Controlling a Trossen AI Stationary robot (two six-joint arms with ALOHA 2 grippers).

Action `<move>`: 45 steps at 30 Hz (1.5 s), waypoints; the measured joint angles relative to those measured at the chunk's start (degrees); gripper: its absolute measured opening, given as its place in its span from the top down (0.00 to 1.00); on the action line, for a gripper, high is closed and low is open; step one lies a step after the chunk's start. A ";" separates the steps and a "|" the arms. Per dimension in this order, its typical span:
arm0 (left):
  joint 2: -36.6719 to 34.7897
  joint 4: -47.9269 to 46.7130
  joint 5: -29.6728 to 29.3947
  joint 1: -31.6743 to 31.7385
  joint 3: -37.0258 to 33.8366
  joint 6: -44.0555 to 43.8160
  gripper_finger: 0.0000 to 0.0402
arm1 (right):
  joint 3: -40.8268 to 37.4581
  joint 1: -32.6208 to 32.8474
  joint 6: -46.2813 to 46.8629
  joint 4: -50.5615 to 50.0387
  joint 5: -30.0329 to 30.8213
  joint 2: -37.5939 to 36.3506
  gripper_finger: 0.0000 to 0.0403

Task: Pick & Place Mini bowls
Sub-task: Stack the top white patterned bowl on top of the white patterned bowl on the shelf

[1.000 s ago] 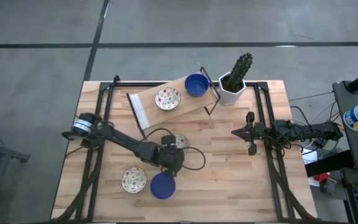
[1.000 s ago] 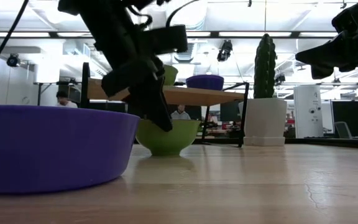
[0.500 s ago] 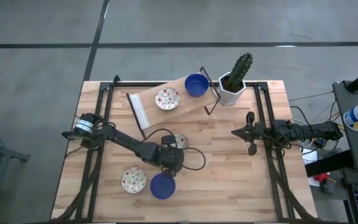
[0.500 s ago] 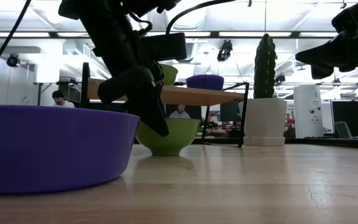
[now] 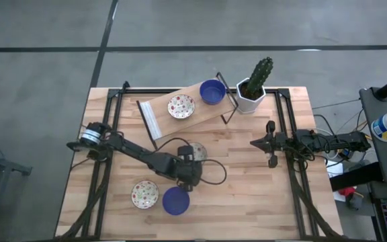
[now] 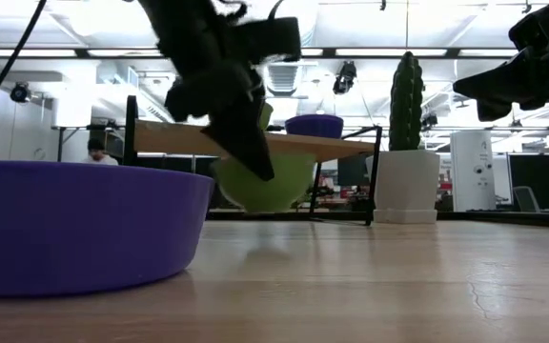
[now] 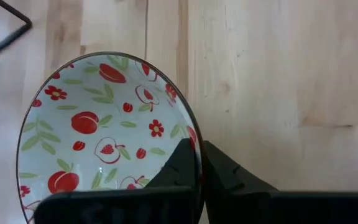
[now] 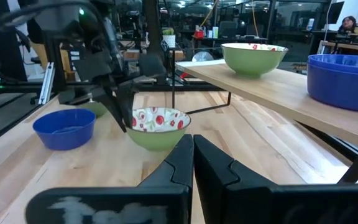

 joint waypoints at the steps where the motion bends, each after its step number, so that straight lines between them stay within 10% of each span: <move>1: 0.00 -1.56 -0.10 -0.05 1.11 0.09 0.99 | 0.00 0.00 0.02 0.02 0.02 0.00 0.98; 18: -0.13 -23.00 -1.10 -0.52 22.81 5.45 1.00 | 0.00 -0.01 0.01 0.01 0.00 0.00 0.98; 30: -0.20 -40.62 -13.79 0.92 37.80 11.45 1.00 | 0.00 -0.02 0.00 0.02 0.00 0.00 0.98; 45: -0.31 -49.27 -12.36 14.02 41.08 11.60 1.00 | 0.00 0.00 0.06 0.00 0.00 0.00 0.98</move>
